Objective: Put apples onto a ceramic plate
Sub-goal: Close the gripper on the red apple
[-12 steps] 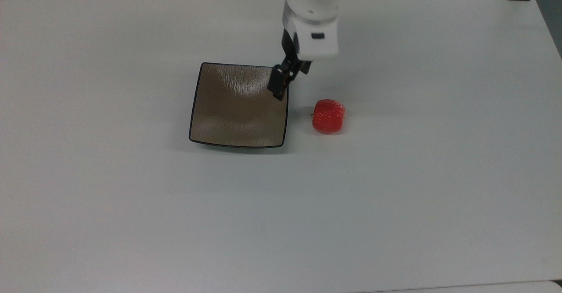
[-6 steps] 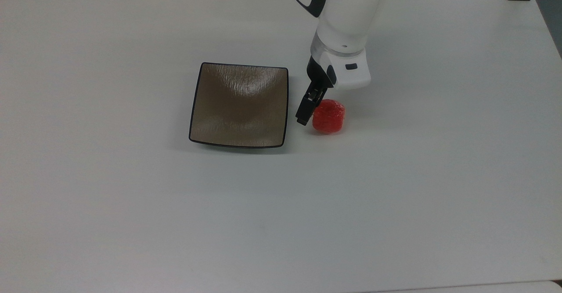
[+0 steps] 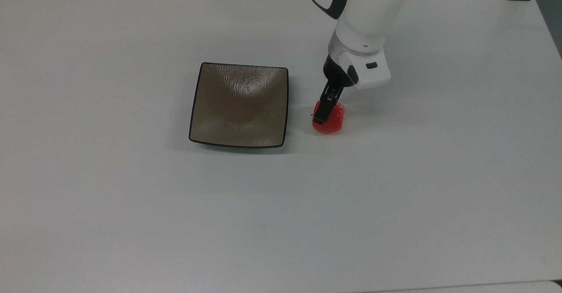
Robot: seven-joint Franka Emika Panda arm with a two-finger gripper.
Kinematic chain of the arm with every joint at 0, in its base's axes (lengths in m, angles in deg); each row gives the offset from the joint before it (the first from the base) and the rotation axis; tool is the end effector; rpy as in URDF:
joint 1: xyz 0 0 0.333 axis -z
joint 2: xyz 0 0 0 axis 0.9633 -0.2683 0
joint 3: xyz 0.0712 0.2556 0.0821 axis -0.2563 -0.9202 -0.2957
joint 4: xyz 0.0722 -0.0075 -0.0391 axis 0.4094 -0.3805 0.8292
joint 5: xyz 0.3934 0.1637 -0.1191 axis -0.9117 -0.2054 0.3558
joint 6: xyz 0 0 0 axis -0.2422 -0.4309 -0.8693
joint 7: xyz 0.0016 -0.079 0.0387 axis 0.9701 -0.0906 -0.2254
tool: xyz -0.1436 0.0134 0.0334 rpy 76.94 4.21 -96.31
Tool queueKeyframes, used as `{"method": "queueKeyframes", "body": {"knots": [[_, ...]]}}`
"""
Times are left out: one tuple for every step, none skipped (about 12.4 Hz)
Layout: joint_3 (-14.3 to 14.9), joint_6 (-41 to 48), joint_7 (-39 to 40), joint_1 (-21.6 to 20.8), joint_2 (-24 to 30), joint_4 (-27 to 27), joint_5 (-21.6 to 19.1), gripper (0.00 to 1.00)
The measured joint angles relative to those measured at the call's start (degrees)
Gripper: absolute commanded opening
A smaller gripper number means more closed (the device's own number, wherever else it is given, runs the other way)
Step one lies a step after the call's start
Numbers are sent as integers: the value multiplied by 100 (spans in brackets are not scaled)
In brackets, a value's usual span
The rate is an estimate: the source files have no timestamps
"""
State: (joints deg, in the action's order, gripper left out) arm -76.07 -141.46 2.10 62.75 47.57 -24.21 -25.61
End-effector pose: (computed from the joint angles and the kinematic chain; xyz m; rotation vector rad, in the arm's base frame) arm 0.6431 0.2893 0.2637 2.3604 1.6949 0.0579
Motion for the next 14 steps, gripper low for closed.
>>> {"method": "queueKeyframes", "body": {"knots": [[-12,0,1,-4,-18,0,18,100],[-19,0,2,-12,-64,0,103,100],[-21,0,2,-22,-131,1,178,84],[-20,0,2,-29,-199,4,211,41],[-21,0,2,-38,-259,23,267,22],[-21,0,2,-44,-303,44,390,22],[-21,0,2,-44,-311,69,453,23],[-21,0,2,-44,-315,80,459,24],[-21,0,2,-44,-323,86,459,24],[-21,-1,2,-44,-326,92,460,24],[-21,0,2,-44,-326,101,460,24],[-20,0,2,-44,-326,116,460,24],[-20,0,2,-40,-325,150,461,24],[-19,0,1,-28,-314,222,462,24]]}}
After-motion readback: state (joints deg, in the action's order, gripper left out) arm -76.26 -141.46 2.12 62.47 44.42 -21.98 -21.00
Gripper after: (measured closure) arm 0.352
